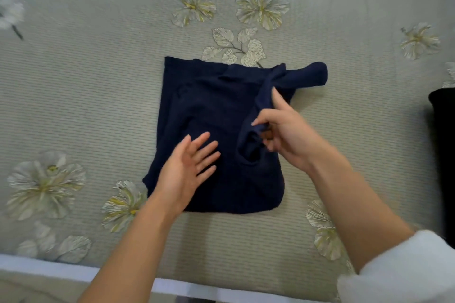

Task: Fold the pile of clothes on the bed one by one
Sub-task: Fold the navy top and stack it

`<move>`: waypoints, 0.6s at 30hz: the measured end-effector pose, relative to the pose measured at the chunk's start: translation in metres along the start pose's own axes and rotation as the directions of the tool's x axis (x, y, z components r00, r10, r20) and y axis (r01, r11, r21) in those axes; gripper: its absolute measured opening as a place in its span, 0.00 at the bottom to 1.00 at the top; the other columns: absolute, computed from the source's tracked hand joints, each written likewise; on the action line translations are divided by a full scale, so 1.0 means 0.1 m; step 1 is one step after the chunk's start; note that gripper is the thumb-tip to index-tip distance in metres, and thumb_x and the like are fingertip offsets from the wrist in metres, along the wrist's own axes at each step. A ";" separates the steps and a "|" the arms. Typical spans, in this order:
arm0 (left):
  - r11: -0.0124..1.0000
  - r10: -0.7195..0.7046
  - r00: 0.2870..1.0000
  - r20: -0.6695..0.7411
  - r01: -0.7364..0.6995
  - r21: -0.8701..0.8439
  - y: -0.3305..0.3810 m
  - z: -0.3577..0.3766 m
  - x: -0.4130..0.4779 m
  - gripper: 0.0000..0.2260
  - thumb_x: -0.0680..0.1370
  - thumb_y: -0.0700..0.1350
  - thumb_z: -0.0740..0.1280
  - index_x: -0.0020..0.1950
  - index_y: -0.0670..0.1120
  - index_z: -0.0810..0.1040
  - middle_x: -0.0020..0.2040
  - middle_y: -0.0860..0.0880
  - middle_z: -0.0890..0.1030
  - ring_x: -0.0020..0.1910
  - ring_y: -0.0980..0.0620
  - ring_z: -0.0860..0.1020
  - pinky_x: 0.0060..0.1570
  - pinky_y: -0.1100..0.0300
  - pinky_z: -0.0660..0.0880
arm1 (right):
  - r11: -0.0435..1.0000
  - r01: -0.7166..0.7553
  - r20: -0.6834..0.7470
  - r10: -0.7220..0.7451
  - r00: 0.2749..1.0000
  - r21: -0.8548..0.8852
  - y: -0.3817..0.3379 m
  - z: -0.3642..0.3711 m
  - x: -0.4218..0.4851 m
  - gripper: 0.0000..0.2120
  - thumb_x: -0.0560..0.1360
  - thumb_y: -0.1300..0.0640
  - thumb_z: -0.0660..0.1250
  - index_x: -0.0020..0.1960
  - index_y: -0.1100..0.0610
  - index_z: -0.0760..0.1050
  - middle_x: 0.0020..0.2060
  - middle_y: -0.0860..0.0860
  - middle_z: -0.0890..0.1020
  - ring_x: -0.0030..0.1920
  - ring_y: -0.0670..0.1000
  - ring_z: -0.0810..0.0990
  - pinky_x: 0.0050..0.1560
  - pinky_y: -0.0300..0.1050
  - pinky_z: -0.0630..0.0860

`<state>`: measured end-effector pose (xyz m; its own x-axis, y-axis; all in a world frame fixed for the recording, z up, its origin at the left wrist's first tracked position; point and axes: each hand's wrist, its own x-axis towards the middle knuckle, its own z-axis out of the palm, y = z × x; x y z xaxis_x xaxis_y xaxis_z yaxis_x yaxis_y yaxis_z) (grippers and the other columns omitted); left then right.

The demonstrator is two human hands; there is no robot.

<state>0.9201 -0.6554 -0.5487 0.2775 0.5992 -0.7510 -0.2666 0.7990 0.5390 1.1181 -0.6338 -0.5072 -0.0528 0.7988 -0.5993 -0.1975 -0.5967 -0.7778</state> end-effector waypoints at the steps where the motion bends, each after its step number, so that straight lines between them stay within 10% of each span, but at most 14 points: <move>1: 0.999 0.008 1.000 -0.023 -0.009 -0.043 0.08 -0.14 -0.02 0.19 0.81 0.56 0.50 0.62 0.53 0.76 0.60 0.50 0.80 0.57 0.53 0.79 0.56 0.54 0.72 | 0.998 0.011 0.007 -0.010 1.000 -0.061 0.01 0.22 0.09 0.39 0.67 0.65 0.63 0.73 0.38 0.59 0.27 0.49 0.77 0.23 0.47 0.71 0.22 0.37 0.65; 8: 0.990 -0.063 0.987 -0.146 0.043 -0.131 0.18 -0.84 -0.19 0.22 0.81 0.59 0.51 0.64 0.48 0.75 0.58 0.43 0.82 0.57 0.45 0.79 0.50 0.48 0.75 | 0.914 -0.098 0.266 0.216 0.940 -0.394 0.52 1.27 0.36 0.39 0.74 0.58 0.63 0.78 0.45 0.45 0.35 0.52 0.84 0.31 0.46 0.79 0.31 0.39 0.75; 13: 0.994 0.032 0.987 -0.160 -0.014 0.112 0.07 -0.91 -0.19 0.15 0.74 0.50 0.68 0.60 0.52 0.78 0.55 0.51 0.83 0.52 0.54 0.82 0.49 0.53 0.79 | 0.930 -0.154 -0.147 0.111 0.983 -0.333 0.65 1.09 0.52 0.19 0.76 0.59 0.61 0.66 0.55 0.71 0.37 0.50 0.82 0.34 0.45 0.79 0.32 0.38 0.74; 18: 0.879 0.191 0.960 -0.205 -0.074 0.472 0.04 -0.90 -0.09 0.21 0.72 0.43 0.73 0.64 0.49 0.74 0.55 0.53 0.82 0.50 0.58 0.81 0.53 0.58 0.78 | 0.859 -0.113 -0.327 -0.066 0.943 -0.500 0.43 1.04 0.87 0.15 0.76 0.53 0.64 0.61 0.56 0.73 0.41 0.48 0.81 0.41 0.47 0.80 0.42 0.47 0.80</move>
<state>0.8334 -0.6627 -0.5739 0.0261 0.7176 -0.6960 0.1804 0.6814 0.7093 1.0030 -0.5820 -0.5728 0.2829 0.7675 -0.5752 0.3255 -0.6410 -0.6951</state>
